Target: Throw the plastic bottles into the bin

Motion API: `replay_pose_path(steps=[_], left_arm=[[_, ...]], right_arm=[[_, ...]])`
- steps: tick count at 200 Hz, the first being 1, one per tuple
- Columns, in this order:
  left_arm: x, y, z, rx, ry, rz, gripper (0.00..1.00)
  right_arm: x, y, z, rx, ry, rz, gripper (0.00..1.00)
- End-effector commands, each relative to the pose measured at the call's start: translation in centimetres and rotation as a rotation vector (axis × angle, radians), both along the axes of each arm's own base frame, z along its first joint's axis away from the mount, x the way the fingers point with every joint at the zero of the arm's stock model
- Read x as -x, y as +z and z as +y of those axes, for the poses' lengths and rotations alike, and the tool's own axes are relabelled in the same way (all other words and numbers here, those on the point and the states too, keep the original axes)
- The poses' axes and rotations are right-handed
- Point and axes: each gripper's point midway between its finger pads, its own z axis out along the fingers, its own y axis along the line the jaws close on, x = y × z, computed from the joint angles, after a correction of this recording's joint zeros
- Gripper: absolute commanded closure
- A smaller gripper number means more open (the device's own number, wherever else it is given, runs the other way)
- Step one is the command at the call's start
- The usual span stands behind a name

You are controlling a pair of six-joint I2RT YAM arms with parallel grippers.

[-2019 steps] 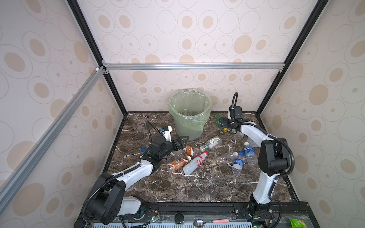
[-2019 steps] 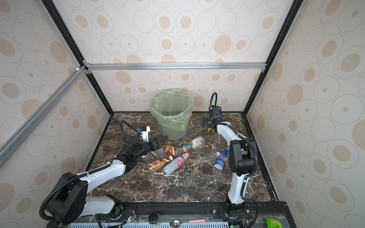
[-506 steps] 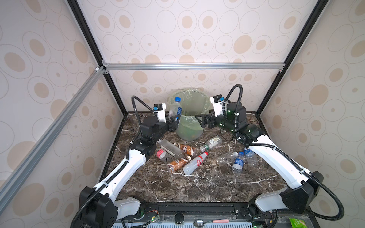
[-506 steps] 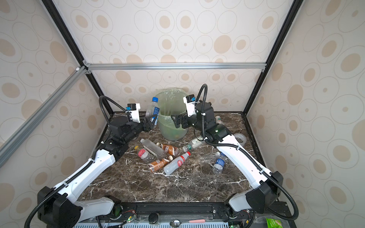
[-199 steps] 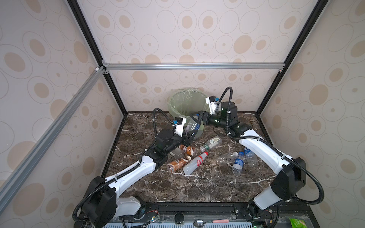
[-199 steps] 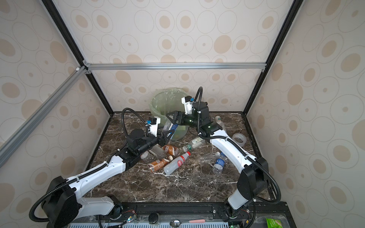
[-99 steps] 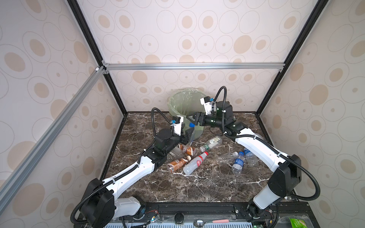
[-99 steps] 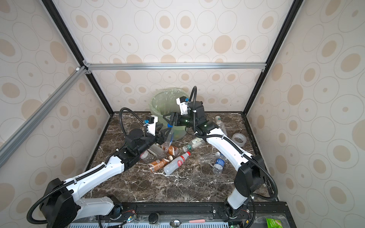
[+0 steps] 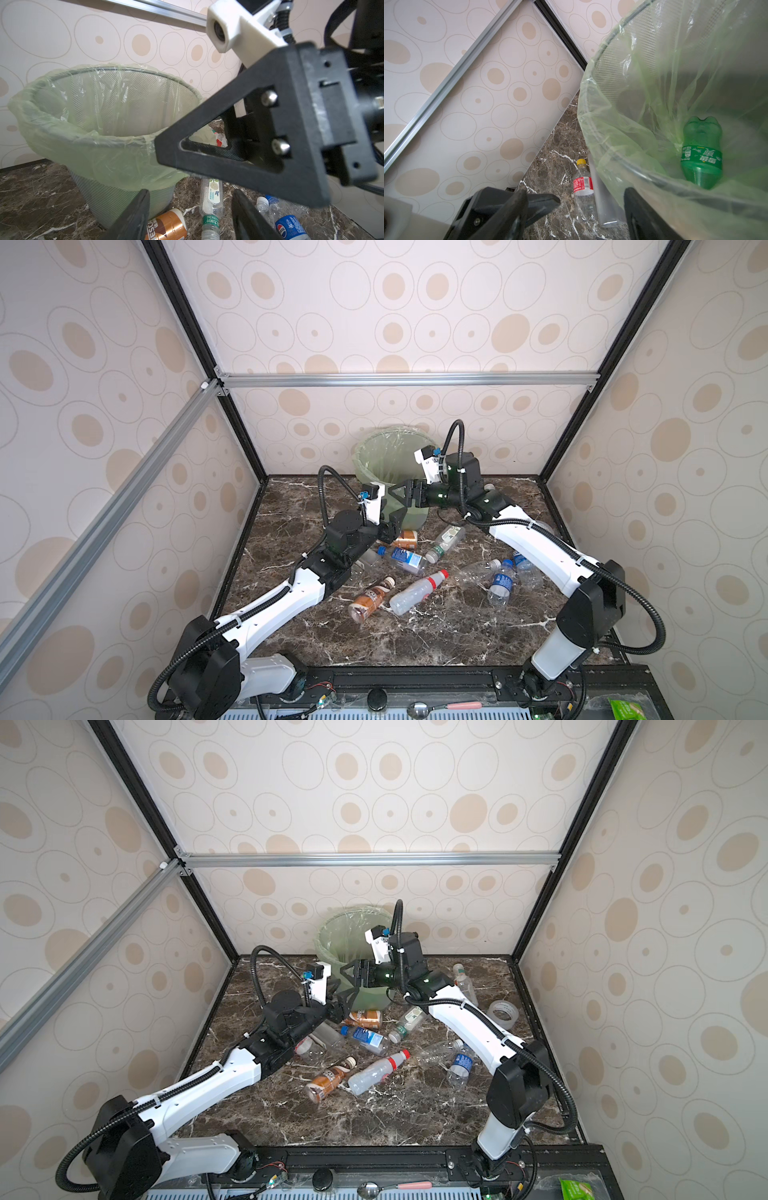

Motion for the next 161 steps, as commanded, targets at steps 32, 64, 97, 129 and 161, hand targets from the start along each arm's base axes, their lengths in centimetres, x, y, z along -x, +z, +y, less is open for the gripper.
replay_pose_path(steps=[32, 64, 97, 129, 161], left_arm=[[-0.4, 2.4, 0.3, 0.032, 0.017, -0.033, 0.32], [-0.5, 2.3, 0.3, 0.039, 0.021, -0.025, 0.28], [-0.8, 2.7, 1.0, 0.063, 0.055, 0.001, 0.17], [-1.3, 3.3, 1.9, 0.112, 0.076, 0.038, 0.01], [-1.3, 3.1, 2.3, 0.148, 0.088, 0.104, 0.01]], right_arm=[[0.1, 1.2, -0.9, 0.025, -0.031, -0.057, 0.2], [0.1, 1.0, -1.3, 0.044, -0.044, -0.062, 0.18], [1.8, -2.5, -5.3, 0.23, -0.139, -0.008, 0.1], [5.7, -8.8, -11.2, 0.364, -0.273, 0.043, 0.0], [8.9, -12.7, -14.4, 0.466, -0.312, 0.129, 0.0]])
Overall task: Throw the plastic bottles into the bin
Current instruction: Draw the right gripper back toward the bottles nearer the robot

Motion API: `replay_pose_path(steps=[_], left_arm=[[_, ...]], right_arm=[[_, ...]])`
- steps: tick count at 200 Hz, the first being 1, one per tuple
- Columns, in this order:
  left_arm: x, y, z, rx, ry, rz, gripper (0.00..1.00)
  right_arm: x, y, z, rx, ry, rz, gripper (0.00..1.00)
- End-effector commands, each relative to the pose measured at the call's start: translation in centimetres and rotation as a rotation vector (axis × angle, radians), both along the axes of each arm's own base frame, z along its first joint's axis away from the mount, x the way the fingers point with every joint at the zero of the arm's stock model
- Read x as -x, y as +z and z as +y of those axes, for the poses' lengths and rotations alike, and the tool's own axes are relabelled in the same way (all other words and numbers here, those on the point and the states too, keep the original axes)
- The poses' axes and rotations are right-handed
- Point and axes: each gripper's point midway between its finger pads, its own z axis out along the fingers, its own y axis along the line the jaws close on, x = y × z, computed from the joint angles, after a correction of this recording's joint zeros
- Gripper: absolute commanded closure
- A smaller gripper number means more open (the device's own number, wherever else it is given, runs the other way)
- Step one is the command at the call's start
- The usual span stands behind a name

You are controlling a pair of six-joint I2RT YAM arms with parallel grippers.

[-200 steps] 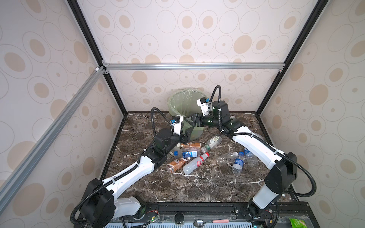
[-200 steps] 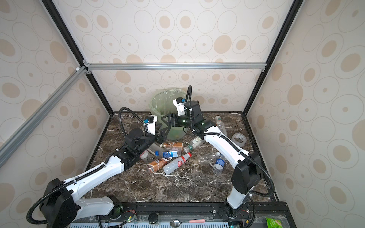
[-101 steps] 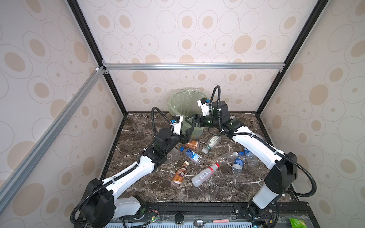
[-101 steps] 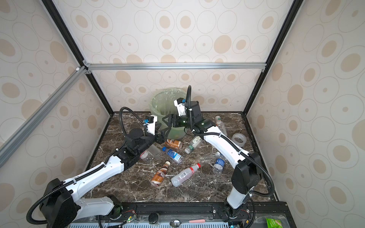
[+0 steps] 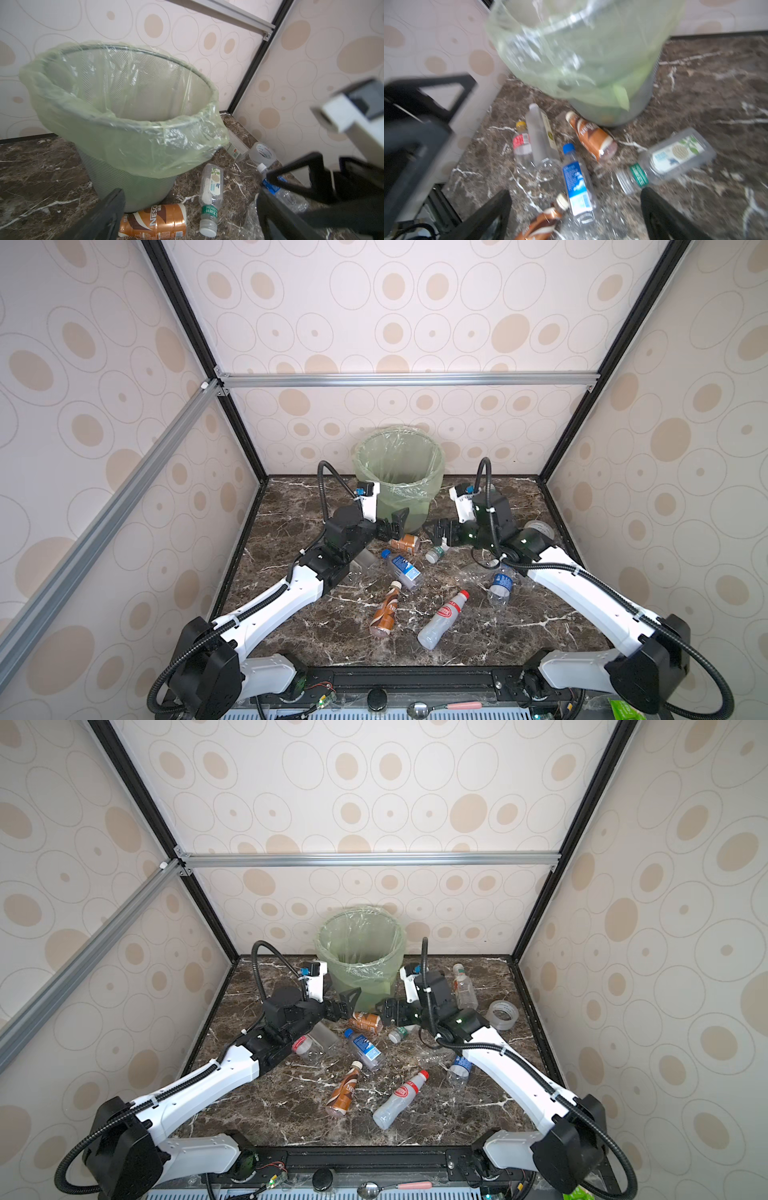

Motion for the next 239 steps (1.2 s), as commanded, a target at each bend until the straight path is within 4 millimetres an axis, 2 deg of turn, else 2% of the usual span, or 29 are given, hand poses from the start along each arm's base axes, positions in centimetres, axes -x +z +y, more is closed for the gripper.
replay_pose_path(steps=[1, 35, 59, 89, 128, 157, 209, 239], left_arm=[[-0.2, 3.2, 0.7, 0.095, 0.034, 0.002, 0.01], [0.5, 3.0, 1.4, 0.144, 0.063, 0.09, 0.01], [1.5, 1.9, 2.0, 0.172, 0.064, 0.12, 0.01], [3.1, 0.2, 2.8, 0.195, 0.056, 0.149, 0.01], [4.4, -2.5, 3.1, 0.207, 0.041, 0.197, 0.01], [5.2, -3.8, 3.7, 0.231, 0.046, 0.213, 0.01], [5.9, -4.6, 4.4, 0.226, 0.06, 0.217, 0.01], [6.2, -4.8, 4.6, 0.225, 0.06, 0.218, 0.01]], right_arm=[[1.9, -4.2, -3.0, 0.128, -0.069, 0.087, 0.0], [4.2, -8.2, -4.0, 0.089, -0.132, 0.218, 0.0], [5.8, -11.2, -4.2, 0.054, -0.176, 0.306, 0.0], [7.6, -13.5, -4.8, 0.04, -0.226, 0.364, 0.0], [9.3, -14.8, -4.7, 0.006, -0.276, 0.391, 0.0], [9.6, -14.9, -3.3, -0.059, -0.28, 0.402, 0.0], [9.3, -15.8, 0.4, -0.103, -0.251, 0.423, 0.0], [9.0, -16.7, 1.5, -0.108, -0.264, 0.438, 0.0]])
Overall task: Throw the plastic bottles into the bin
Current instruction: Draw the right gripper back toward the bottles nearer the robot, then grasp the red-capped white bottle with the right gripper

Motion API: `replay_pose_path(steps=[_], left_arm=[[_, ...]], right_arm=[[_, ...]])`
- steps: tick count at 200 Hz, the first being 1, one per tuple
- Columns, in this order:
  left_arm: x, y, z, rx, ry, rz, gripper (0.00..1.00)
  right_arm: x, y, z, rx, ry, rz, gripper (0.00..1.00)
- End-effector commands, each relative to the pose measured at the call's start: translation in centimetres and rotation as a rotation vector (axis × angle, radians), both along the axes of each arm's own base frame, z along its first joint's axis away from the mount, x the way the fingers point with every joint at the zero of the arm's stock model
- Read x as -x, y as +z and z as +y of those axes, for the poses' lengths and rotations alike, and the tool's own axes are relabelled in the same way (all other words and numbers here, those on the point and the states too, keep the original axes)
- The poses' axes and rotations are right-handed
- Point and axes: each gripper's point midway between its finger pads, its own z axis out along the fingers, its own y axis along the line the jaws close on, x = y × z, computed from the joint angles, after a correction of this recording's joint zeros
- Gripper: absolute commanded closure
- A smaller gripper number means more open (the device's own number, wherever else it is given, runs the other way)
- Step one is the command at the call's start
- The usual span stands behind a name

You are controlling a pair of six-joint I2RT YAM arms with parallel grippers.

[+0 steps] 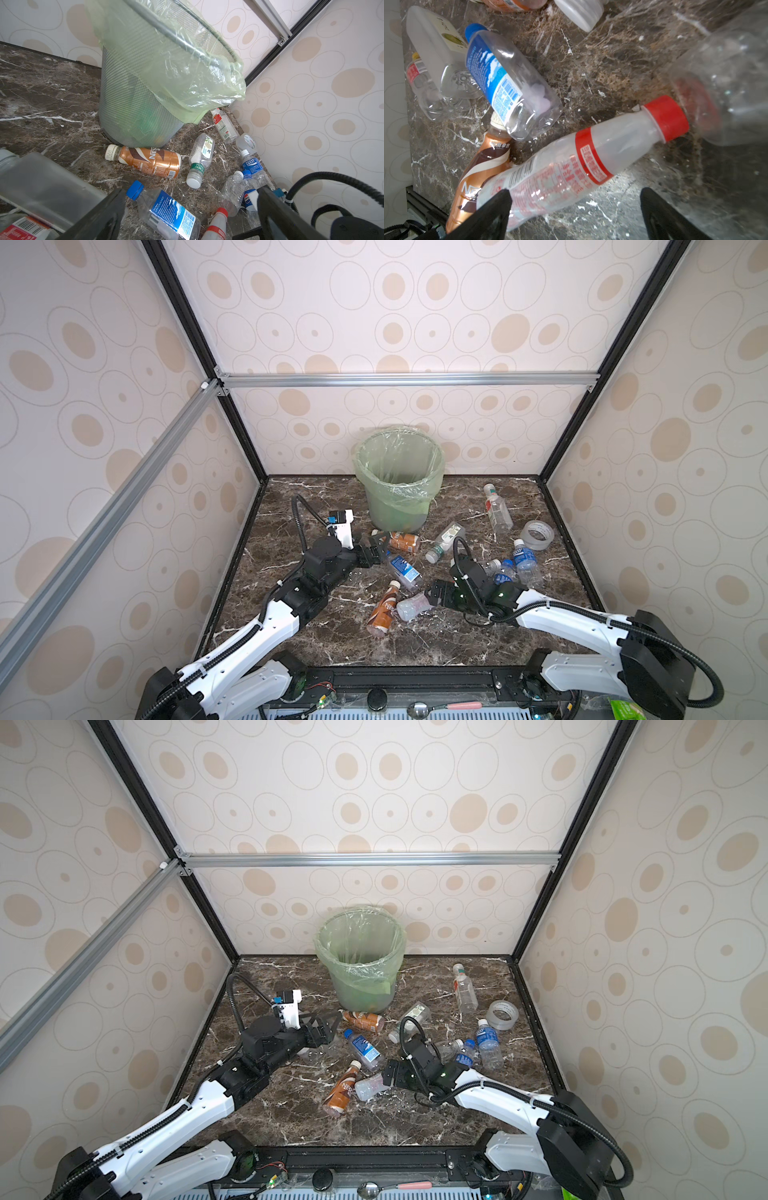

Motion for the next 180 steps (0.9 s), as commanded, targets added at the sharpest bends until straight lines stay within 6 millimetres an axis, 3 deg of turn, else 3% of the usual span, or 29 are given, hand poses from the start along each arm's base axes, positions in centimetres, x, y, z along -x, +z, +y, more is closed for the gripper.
replay_pose_path(steps=[1, 100, 138, 180], left_arm=[[0.2, 0.9, 0.4, 0.031, 0.014, -0.02, 0.01], [0.5, 0.9, 1.0, 0.007, 0.032, -0.035, 0.01], [0.5, 0.6, 1.1, 0.004, 0.033, -0.03, 0.01], [0.4, 0.7, 1.1, 0.004, 0.035, -0.032, 0.01]], right_arm=[[-1.0, 0.7, 1.5, -0.055, -0.046, -0.018, 0.0], [-1.3, -2.7, 1.0, 0.014, -0.119, 0.013, 0.04], [-1.3, -3.3, 0.7, 0.028, -0.134, 0.015, 0.11], [-1.3, -3.9, 0.3, 0.037, -0.158, 0.021, 0.28]])
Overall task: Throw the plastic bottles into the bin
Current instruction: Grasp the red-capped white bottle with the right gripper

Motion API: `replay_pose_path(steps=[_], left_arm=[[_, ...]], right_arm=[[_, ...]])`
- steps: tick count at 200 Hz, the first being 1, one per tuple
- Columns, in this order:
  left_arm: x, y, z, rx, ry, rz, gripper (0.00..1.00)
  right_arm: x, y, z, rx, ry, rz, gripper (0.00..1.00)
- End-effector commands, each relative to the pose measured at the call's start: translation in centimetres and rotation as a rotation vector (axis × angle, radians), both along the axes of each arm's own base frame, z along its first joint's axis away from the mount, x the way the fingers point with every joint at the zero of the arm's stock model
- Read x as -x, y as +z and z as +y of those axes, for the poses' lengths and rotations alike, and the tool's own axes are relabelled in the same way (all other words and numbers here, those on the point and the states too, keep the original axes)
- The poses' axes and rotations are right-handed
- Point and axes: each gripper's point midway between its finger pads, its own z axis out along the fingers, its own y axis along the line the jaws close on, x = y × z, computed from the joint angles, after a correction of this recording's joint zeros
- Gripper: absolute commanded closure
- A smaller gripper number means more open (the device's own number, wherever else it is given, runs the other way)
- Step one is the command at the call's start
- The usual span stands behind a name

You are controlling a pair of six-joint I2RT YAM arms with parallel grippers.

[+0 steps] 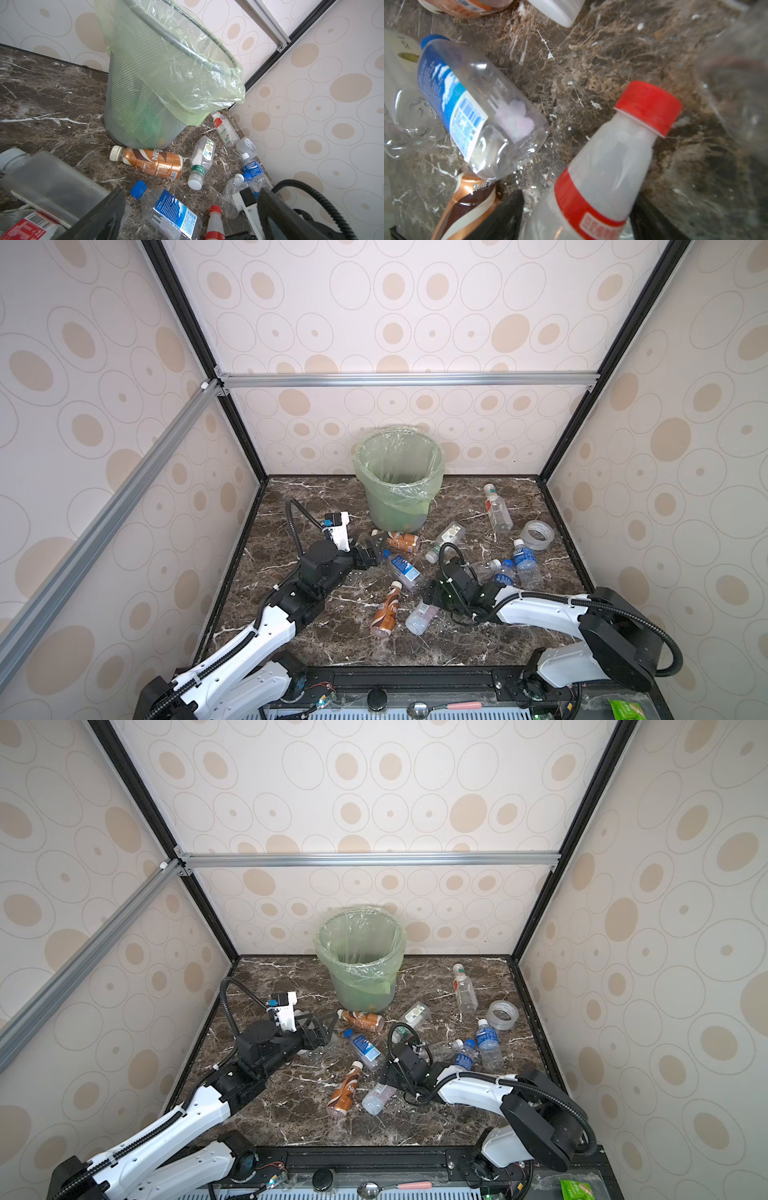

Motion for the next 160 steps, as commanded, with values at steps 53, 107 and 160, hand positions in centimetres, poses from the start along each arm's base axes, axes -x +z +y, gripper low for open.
replay_pose_path(steps=[53, 107, 160], left_arm=[[-0.2, 0.2, 0.2, -0.005, 0.014, -0.01, 0.01], [-0.3, 0.4, -0.1, -0.007, 0.001, -0.008, 0.01], [-0.3, 0.8, -0.1, 0.0, 0.0, -0.014, 0.01]], right_arm=[[0.4, -1.0, -1.6, 0.034, -0.06, 0.003, 0.45], [-0.4, 1.9, -1.4, 0.038, -0.037, -0.063, 0.5], [-1.0, 5.1, -2.0, 0.057, -0.023, -0.14, 0.53]])
